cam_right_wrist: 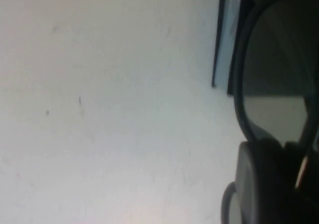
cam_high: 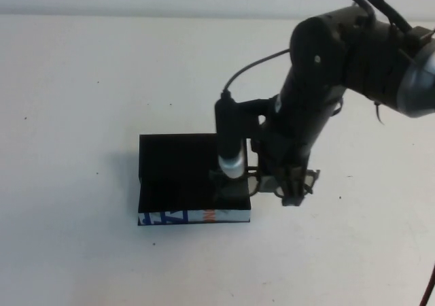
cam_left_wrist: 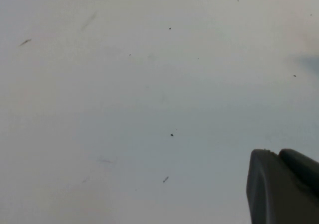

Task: Return glasses to glasses case
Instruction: Place the glasses in the glasses case, then close the glasses case

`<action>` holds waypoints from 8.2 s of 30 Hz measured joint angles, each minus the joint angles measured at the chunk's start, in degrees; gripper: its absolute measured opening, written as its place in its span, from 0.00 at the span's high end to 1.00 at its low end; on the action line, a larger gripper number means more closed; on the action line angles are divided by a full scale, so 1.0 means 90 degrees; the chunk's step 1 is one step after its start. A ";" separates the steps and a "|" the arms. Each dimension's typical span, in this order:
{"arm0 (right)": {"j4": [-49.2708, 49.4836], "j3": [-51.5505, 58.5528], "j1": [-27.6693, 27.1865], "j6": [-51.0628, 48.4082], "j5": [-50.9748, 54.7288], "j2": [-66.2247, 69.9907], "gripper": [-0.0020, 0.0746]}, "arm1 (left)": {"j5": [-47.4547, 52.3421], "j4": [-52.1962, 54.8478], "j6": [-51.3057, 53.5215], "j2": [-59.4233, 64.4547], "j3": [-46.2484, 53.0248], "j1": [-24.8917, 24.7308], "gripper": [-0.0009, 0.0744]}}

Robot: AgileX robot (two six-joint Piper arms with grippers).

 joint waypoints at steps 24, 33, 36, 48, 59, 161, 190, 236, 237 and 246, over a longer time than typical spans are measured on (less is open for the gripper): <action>-0.0110 -0.2600 0.0992 0.0473 0.0065 0.2216 0.90 | 0.0000 0.0000 0.0000 0.0000 0.0000 0.0000 0.99; -0.0187 -0.2614 0.0992 0.0473 0.0074 0.2239 0.90 | 0.0000 0.0000 0.0000 0.0000 0.0000 0.0000 0.99; -0.0212 -0.2614 0.0992 0.0473 0.0074 0.2239 0.90 | 0.0000 0.0000 0.0000 0.0000 0.0000 0.0000 0.99; -0.0071 -0.2614 0.0992 0.0473 0.0074 0.2450 0.90 | 0.0000 0.0000 0.0000 0.0000 0.0000 0.0000 0.99; -0.0059 -0.2614 0.0992 0.0473 0.0074 0.2486 0.90 | 0.0000 0.0000 0.0000 0.0000 0.0000 0.0000 0.99; 0.0300 -0.2614 -0.0620 0.6124 -0.0207 0.1090 0.99 | 0.2041 -0.6802 0.5555 0.9053 -0.4565 -0.1703 0.99; 0.0967 -0.2614 -0.0662 0.6149 -0.2508 0.2134 0.99 | 0.1163 -1.0098 0.9387 1.1320 -0.4630 -0.1890 0.99; 0.1948 -0.4842 -0.0769 0.6290 0.0107 0.3827 0.99 | 0.1152 -1.0143 0.9443 1.1331 -0.4630 -0.1890 0.99; 0.1957 -0.4747 -0.0753 0.6290 0.0097 0.3776 0.99 | 0.1152 -1.0143 0.9442 1.1331 -0.4630 -0.1890 0.99; 0.2002 -0.3513 -0.0517 0.6059 0.0097 0.2850 0.99 | 0.1152 -1.0143 0.9446 1.1331 -0.4630 -0.1890 0.99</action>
